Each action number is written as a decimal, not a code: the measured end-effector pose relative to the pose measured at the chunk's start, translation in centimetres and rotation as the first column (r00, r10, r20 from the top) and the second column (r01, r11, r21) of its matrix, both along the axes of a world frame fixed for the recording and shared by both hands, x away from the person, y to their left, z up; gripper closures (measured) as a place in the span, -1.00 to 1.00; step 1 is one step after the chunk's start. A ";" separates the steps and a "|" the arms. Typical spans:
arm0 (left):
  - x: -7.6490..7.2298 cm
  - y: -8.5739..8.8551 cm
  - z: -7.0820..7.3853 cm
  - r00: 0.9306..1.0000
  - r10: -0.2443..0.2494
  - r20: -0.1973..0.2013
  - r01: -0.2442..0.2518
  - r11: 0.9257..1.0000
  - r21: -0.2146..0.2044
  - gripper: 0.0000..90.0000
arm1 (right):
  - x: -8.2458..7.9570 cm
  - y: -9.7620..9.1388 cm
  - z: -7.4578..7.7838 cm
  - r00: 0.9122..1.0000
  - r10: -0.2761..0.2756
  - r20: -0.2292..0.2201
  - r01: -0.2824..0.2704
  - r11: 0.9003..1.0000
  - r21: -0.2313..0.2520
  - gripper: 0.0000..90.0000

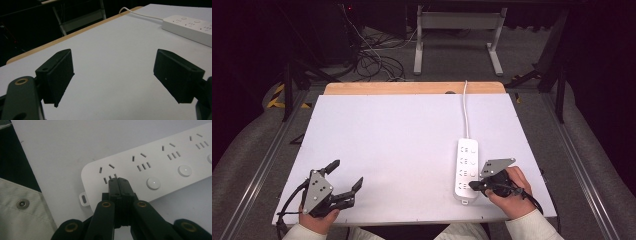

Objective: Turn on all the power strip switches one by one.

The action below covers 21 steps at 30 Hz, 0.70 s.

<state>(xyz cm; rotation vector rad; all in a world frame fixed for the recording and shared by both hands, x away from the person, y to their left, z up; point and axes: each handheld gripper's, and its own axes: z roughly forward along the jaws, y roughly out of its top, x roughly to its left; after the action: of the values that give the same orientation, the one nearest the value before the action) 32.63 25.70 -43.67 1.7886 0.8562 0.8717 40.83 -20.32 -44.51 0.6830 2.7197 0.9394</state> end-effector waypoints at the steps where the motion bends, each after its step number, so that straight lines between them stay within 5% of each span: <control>1: 0.0 0.0 0.0 1.000 -0.001 0.000 0.001 1.000 0.001 -0.63 | 0.0 0.0 0.0 1.000 0.000 0.000 0.000 1.000 0.000 1.00; 21: 0.1 0.0 0.0 1.000 0.000 -0.001 0.000 1.000 0.002 -0.63 | 0.0 0.1 -0.4 1.000 -0.011 -0.006 0.011 1.000 0.005 1.00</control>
<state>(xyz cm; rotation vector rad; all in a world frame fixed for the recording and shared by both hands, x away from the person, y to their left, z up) 32.69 25.67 -43.71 1.7908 0.8558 0.8723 40.78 -20.21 -44.91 0.7016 2.7167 0.9433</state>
